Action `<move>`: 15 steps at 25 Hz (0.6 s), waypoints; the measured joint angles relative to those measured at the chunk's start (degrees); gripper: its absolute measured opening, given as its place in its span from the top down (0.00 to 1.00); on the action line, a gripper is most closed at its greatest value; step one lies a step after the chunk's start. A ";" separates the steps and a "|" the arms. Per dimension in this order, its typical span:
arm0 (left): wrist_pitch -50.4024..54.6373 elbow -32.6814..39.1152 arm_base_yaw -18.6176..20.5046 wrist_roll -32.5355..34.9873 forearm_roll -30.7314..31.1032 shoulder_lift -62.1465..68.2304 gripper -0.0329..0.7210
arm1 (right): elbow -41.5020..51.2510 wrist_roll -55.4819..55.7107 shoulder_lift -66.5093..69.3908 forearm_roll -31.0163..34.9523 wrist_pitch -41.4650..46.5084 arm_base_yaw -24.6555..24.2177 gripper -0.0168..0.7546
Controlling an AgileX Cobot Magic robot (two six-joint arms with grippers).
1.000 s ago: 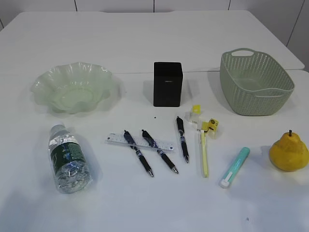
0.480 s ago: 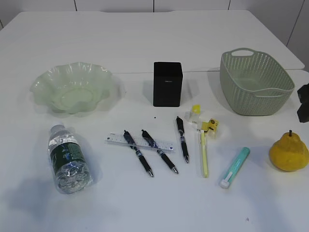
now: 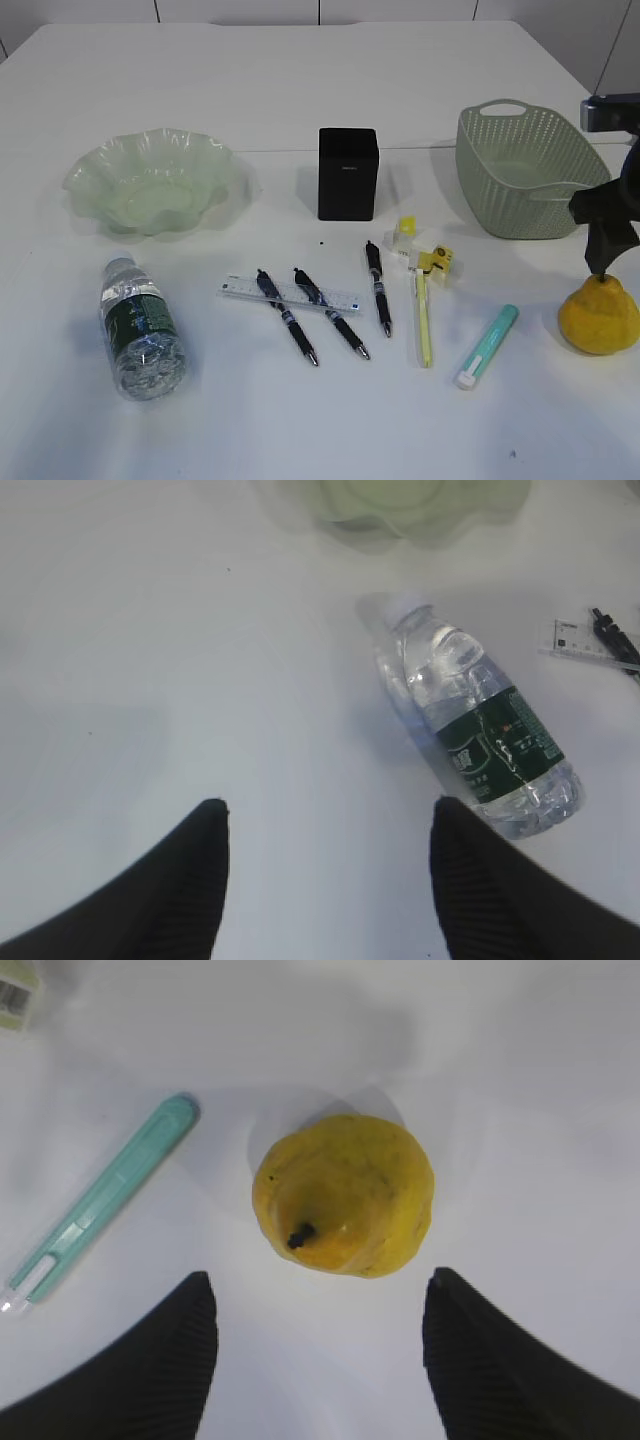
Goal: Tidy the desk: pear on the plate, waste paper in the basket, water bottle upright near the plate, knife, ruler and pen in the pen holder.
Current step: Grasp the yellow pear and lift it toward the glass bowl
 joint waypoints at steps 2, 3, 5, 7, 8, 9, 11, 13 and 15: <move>0.43 -2.43 0.00 0.15 -0.55 4.21 0.36 | -0.35 0.00 1.86 -0.23 0.35 0.00 0.36; 0.57 -3.63 0.00 0.41 -0.65 6.44 0.37 | -0.38 0.00 2.73 -0.32 0.35 0.00 0.36; 0.69 -5.64 0.00 0.78 -0.76 10.47 0.37 | -0.38 0.00 4.31 -0.31 0.35 0.00 0.36; 0.79 -7.20 0.00 0.78 -0.87 13.39 0.37 | -0.38 0.00 5.50 -0.43 0.35 0.00 0.37; 0.91 -7.82 0.00 1.10 -1.14 14.63 0.37 | -0.38 0.00 6.03 -0.43 0.10 0.00 0.38; 1.12 -8.10 0.00 1.39 -1.54 15.50 0.37 | -0.48 0.00 6.41 -0.43 0.01 0.00 0.39; 1.70 -8.32 -0.30 2.63 -2.35 16.93 0.38 | -0.82 0.00 7.35 -0.43 -0.13 0.00 0.41; 1.78 -8.46 -1.55 4.48 -2.84 17.42 0.37 | -1.34 0.00 8.29 -0.56 -0.17 0.00 0.42; 1.78 -8.46 -3.77 5.85 -3.04 17.56 0.37 | -1.61 0.00 9.14 -0.78 -0.27 0.00 0.42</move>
